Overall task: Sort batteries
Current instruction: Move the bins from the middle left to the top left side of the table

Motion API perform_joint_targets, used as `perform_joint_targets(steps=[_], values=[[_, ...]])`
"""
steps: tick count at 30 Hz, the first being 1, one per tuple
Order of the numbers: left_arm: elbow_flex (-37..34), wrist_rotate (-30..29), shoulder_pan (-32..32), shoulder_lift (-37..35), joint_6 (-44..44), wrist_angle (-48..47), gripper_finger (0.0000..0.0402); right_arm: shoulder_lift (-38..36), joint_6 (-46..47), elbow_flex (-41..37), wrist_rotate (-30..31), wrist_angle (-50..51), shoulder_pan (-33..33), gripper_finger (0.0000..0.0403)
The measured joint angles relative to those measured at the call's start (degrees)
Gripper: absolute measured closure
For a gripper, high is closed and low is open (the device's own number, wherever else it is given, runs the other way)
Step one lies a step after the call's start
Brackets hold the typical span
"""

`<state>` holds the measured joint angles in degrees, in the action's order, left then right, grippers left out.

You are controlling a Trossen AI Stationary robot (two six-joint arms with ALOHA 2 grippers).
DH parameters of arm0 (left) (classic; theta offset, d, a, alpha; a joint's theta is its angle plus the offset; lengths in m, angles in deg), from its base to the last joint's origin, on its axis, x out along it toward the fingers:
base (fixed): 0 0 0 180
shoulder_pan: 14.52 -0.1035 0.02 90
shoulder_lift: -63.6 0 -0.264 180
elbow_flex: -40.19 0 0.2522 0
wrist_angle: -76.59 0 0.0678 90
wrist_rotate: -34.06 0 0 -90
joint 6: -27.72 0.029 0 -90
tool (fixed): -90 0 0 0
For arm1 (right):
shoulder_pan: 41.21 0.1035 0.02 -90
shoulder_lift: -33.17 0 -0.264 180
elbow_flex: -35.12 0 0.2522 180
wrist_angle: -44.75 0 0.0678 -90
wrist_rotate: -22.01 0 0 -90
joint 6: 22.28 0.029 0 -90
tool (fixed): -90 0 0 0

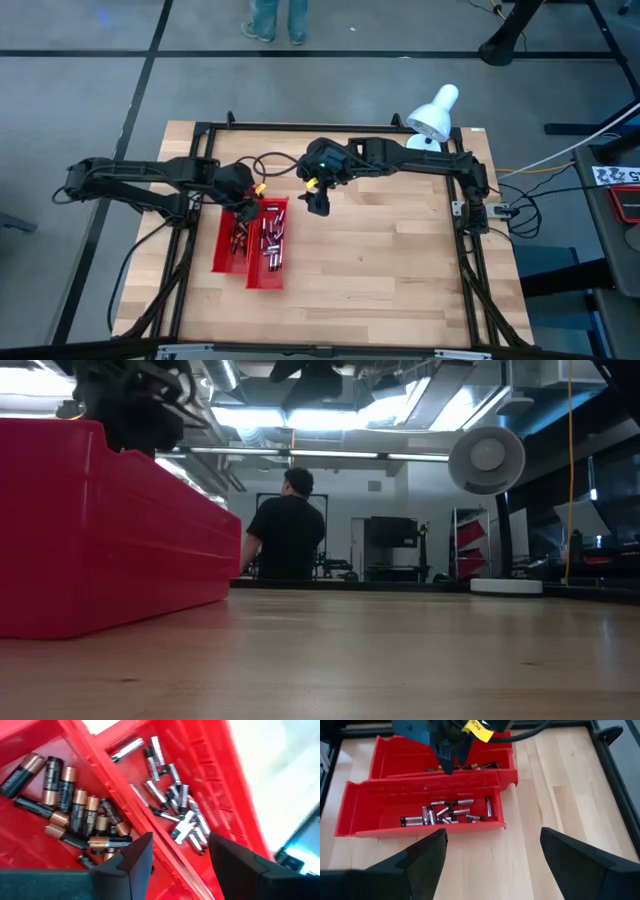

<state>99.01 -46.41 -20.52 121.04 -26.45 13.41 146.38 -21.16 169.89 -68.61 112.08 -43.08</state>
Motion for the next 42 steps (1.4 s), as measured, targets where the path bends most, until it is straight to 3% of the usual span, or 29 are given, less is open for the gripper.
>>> perform_joint_targets(steps=[24,29,36,42], values=[[0.0,-1.4,0.0,19.8,-4.9,3.7,0.0221,0.0,-3.2,0.0,0.0,3.3,0.0,0.0082],[0.0,-2.5,-0.1,21.2,-6.5,3.2,0.0263,0.0,-5.0,0.0,0.0,4.2,0.0,0.0082],[0.1,-1.9,-3.3,20.9,-7.0,0.8,0.0382,0.0,-7.7,0.0,0.0,4.8,0.0,0.0082],[0.1,-2.0,-8.4,20.7,-4.7,-0.1,0.0374,0.0,-9.7,0.0,0.0,6.1,0.0,0.0082]])
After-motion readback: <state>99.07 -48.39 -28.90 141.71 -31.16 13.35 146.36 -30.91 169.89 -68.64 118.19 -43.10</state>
